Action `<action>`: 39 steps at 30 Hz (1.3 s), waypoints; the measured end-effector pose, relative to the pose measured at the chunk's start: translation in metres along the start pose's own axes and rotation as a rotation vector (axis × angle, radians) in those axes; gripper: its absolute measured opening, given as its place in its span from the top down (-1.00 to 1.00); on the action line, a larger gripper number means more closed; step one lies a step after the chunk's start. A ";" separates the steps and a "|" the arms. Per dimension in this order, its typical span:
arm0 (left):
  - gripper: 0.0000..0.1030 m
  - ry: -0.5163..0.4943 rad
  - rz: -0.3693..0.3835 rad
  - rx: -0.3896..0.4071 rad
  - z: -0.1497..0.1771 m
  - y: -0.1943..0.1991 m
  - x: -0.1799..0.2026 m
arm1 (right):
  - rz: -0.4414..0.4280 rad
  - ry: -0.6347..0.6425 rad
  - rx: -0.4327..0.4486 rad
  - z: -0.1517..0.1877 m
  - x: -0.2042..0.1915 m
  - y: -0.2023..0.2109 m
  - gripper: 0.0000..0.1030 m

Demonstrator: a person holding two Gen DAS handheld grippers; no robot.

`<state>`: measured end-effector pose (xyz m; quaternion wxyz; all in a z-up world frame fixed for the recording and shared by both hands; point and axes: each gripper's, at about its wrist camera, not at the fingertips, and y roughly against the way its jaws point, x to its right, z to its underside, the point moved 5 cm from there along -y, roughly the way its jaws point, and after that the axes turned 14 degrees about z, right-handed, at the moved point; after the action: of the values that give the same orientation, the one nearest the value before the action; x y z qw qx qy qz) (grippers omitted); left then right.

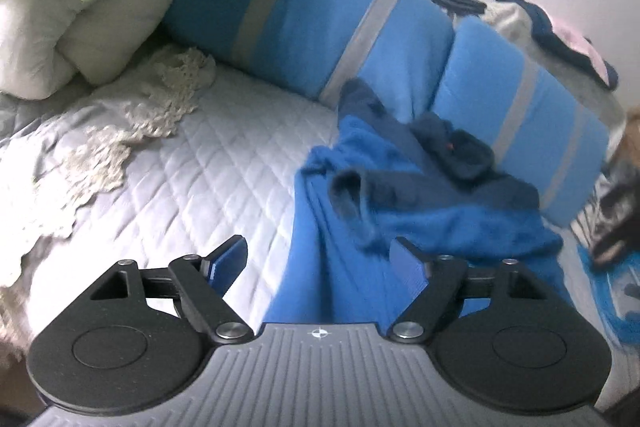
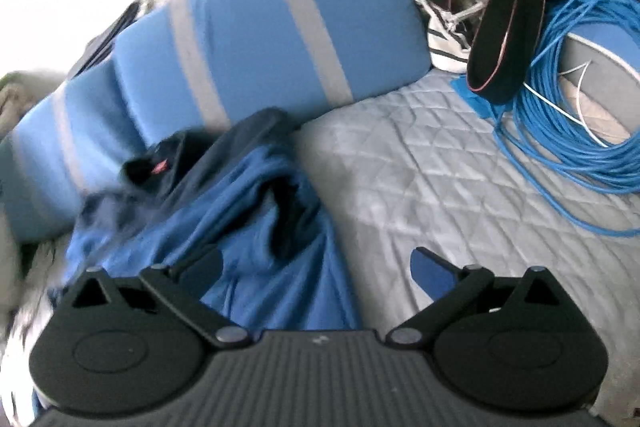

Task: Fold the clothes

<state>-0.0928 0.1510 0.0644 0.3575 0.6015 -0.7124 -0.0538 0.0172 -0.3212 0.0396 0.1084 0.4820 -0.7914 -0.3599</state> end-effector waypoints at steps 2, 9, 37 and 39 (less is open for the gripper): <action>-0.52 0.019 -0.024 -0.033 0.010 -0.002 -0.006 | 0.025 0.042 0.006 0.011 0.005 0.019 -1.00; -0.52 0.087 -0.107 -0.148 0.044 -0.010 -0.028 | 0.085 0.128 -0.117 0.055 0.017 0.032 -1.00; 0.60 0.263 -0.158 -0.252 0.078 -0.028 -0.046 | 0.144 -0.016 -0.503 0.107 0.039 -0.024 -0.77; 0.60 0.270 -0.154 -0.250 0.078 -0.027 -0.047 | 0.147 -0.009 -0.509 0.109 0.037 -0.022 -0.77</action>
<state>-0.1149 0.1578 -0.0278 0.5164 0.6071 -0.5976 -0.0877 -0.0432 -0.3074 -0.0599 0.2486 0.3790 -0.7087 -0.5407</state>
